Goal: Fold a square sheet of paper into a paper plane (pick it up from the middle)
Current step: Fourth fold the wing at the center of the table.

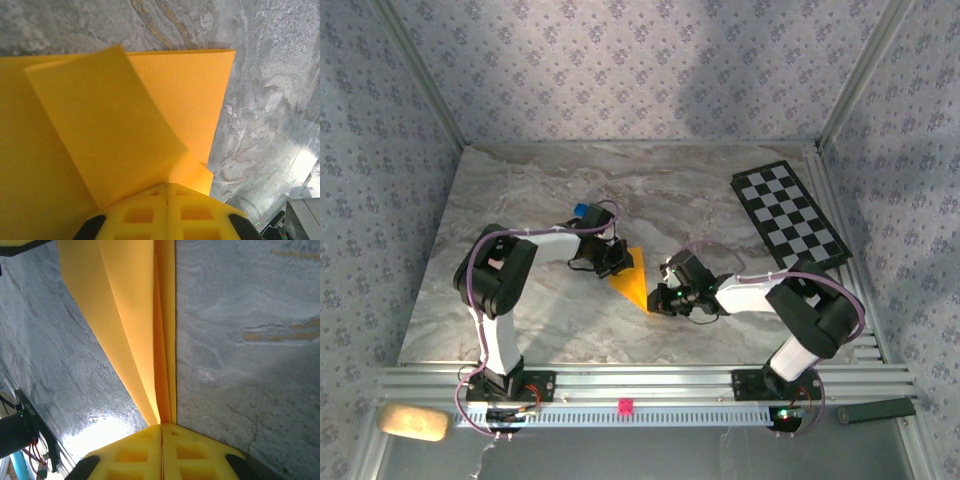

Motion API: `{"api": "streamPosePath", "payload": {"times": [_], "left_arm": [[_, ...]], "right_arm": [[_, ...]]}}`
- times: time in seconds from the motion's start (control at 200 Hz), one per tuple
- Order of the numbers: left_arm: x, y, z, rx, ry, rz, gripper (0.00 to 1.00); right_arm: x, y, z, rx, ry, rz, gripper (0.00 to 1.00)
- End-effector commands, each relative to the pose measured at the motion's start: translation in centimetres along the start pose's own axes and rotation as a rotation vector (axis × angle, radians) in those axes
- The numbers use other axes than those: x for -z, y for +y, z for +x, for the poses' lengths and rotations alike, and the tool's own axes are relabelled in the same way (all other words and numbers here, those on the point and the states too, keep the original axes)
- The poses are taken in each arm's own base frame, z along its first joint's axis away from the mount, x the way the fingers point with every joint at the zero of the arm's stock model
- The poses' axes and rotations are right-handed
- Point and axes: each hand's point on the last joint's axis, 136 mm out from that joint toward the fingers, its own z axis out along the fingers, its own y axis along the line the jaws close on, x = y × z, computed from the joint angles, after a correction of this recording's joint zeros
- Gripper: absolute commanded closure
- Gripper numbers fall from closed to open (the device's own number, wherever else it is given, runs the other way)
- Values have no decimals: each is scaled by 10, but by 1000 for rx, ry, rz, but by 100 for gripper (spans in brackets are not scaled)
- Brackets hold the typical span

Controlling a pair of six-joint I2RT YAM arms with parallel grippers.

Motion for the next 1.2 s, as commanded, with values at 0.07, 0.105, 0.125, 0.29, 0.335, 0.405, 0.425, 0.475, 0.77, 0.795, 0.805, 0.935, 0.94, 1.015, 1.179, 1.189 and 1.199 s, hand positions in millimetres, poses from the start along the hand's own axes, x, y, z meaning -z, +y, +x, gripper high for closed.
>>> {"api": "streamPosePath", "payload": {"times": [0.07,0.105,0.125,0.29,0.335,0.405,0.425,0.475,0.77,0.795,0.805,0.935,0.94,1.015,1.179,1.189,1.199], "left_arm": [[-11,35,2,40,2,-112,100],[-11,35,2,40,1,-112,100],[-11,35,2,40,3,-110,100],[-11,34,1,40,0,-109,100],[-11,34,1,40,1,-110,100],[-11,34,2,40,2,-108,100],[-10,34,1,41,0,-109,100],[-10,34,2,40,0,-110,100],[-10,35,2,42,-2,-111,100],[-10,35,2,41,-2,-111,100],[-10,35,2,40,-2,-111,100],[-10,35,1,43,-3,-112,100],[-10,36,2,43,-3,-113,100],[-10,35,2,43,-2,-113,100],[-10,36,2,40,0,-113,100],[-10,35,2,40,1,-113,100],[-10,35,3,38,1,-113,100]], "right_arm": [[5,-32,39,-34,124,133,89],[5,-34,39,-33,124,142,90],[5,-35,40,-34,127,143,91],[5,-39,42,-39,133,161,95],[5,-40,42,-40,132,166,94],[6,-42,42,-43,132,182,94],[6,-42,43,-41,135,183,93],[6,-42,43,-38,139,189,92],[6,-49,53,-30,167,260,91],[7,-50,53,-29,167,267,91],[7,-51,54,-28,167,270,91],[11,-50,53,-24,162,280,90],[11,-50,53,-24,161,281,90],[15,-48,51,-18,150,287,88],[23,-32,40,-6,90,249,87],[24,-30,38,-5,82,241,87],[25,-27,36,-3,74,233,87]]}}
